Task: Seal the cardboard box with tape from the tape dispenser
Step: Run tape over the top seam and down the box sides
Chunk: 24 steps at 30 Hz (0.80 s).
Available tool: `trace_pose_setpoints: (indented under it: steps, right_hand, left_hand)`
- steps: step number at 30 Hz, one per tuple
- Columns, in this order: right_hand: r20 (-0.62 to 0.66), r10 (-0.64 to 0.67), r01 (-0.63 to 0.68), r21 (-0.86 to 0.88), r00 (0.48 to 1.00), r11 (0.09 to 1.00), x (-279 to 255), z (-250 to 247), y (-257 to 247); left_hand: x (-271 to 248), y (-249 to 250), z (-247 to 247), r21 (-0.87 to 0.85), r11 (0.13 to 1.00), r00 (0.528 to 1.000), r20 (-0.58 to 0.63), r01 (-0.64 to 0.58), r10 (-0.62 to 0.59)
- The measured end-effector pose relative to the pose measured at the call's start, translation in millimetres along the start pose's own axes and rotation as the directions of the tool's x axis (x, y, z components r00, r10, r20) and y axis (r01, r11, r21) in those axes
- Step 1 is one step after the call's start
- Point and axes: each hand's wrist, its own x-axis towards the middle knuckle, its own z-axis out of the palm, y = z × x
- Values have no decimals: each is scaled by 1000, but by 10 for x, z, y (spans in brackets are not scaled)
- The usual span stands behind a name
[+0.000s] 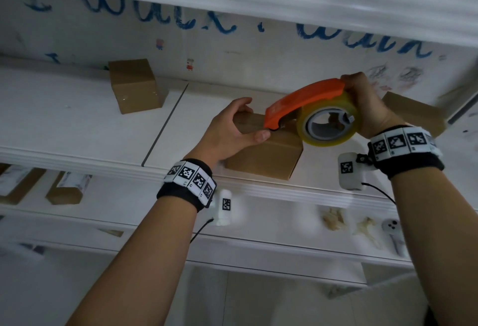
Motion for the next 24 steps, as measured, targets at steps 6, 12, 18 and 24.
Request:
trace_pose_setpoints:
  steps: [6, 12, 18, 24]
  right_hand:
    - [2, 15, -15, -33, 1000, 999, -8, 40, -56]
    - [-92, 36, -50, -158, 995, 986, 71, -45, 10]
    - [-221, 85, -131, -202, 972, 970, 199, -172, 113]
    - [-222, 104, -146, -180, 969, 973, 18, -214, 114]
  left_hand:
    - [10, -1, -5, 6, 1000, 1000, 10, -8, 8]
    - [-2, 13, -11, 34, 999, 1000, 23, 0, -1]
    - [1, 24, -14, 50, 999, 1000, 26, 12, -13]
    - [4, 26, -4, 66, 998, 1000, 17, 20, -21]
